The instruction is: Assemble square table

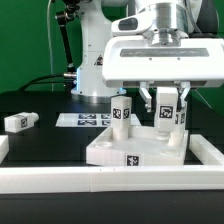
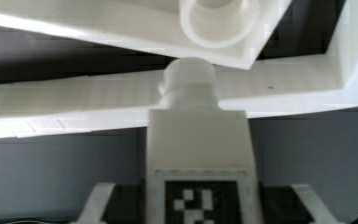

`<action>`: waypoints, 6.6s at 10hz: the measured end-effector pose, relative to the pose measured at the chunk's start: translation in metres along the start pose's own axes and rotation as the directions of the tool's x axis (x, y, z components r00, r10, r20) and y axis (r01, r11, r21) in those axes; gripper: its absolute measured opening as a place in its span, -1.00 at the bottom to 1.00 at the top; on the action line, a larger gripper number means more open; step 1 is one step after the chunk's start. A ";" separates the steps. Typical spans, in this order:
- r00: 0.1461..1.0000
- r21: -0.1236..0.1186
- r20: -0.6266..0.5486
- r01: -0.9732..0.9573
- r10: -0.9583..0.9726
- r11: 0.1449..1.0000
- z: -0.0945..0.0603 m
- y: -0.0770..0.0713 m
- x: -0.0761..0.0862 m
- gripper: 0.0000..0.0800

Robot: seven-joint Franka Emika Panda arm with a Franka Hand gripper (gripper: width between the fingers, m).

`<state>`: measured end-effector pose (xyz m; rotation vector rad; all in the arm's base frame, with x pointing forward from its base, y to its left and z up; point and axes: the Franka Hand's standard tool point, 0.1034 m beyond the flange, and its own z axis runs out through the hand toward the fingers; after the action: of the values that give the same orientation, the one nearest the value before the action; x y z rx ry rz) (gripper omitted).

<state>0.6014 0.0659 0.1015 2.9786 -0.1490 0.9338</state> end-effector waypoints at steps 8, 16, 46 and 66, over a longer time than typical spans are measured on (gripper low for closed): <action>0.999 0.001 0.032 0.023 -0.023 1.000 0.010 -0.013 -0.023 -0.28; 0.999 -0.006 0.032 0.038 -0.038 0.999 0.019 -0.014 -0.034 -0.28; 0.784 0.036 0.621 -0.037 0.007 0.999 0.015 -0.008 -0.019 0.62; 0.201 -0.578 0.222 -0.761 0.954 0.295 0.015 -0.022 -0.024 -0.27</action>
Offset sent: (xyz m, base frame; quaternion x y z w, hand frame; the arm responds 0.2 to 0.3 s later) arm -0.0031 0.0112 -0.0074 -0.0077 0.0108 0.0093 0.9999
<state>0.5925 0.0890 0.0758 2.4490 -1.9976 -0.1348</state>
